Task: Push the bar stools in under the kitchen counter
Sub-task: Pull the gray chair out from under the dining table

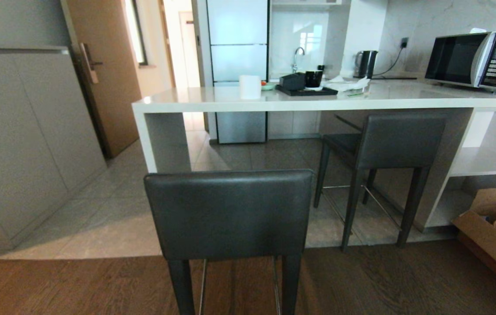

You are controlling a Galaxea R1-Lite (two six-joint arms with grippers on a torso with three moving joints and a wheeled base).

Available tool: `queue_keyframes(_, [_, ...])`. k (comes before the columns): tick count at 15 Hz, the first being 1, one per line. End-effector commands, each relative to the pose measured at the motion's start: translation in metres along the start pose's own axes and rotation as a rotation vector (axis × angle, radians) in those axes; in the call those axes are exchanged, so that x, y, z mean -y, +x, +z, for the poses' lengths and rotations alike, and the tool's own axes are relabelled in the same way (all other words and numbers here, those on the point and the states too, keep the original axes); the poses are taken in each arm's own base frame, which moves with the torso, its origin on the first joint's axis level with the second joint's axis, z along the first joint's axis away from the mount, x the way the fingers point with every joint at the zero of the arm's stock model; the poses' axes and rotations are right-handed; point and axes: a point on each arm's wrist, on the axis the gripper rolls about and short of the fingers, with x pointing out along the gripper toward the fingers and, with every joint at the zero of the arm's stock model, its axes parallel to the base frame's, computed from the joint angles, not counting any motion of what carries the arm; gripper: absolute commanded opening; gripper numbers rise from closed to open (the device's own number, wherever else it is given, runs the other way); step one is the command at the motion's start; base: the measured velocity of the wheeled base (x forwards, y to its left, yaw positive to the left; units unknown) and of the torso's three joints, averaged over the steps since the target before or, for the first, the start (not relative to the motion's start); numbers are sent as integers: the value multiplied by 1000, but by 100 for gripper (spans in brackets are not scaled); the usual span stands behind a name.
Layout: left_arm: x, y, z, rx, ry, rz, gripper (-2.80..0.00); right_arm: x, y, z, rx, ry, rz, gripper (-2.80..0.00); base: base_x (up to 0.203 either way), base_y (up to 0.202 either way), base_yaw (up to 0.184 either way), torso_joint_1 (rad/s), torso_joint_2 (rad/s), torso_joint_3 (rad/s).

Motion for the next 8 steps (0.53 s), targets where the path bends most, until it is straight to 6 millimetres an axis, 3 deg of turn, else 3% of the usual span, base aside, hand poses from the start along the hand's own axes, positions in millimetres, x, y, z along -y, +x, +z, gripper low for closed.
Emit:
queue_keyframes(1, [-34,1,7,-9,-33,0,0,18,14,-2,-32,33,-16,0,0,0,0,0,0,0])
queue_keyframes(3, [-58,2,13,-11,-12,0,0,26,23,-2,-34,24,-11,0,0,0,0,0,0,0])
queue_keyframes(8, [-92,18,19,-22,-71,-70,0,32,33,-6,-59,43,18,0,0,0,0,0,0,0])
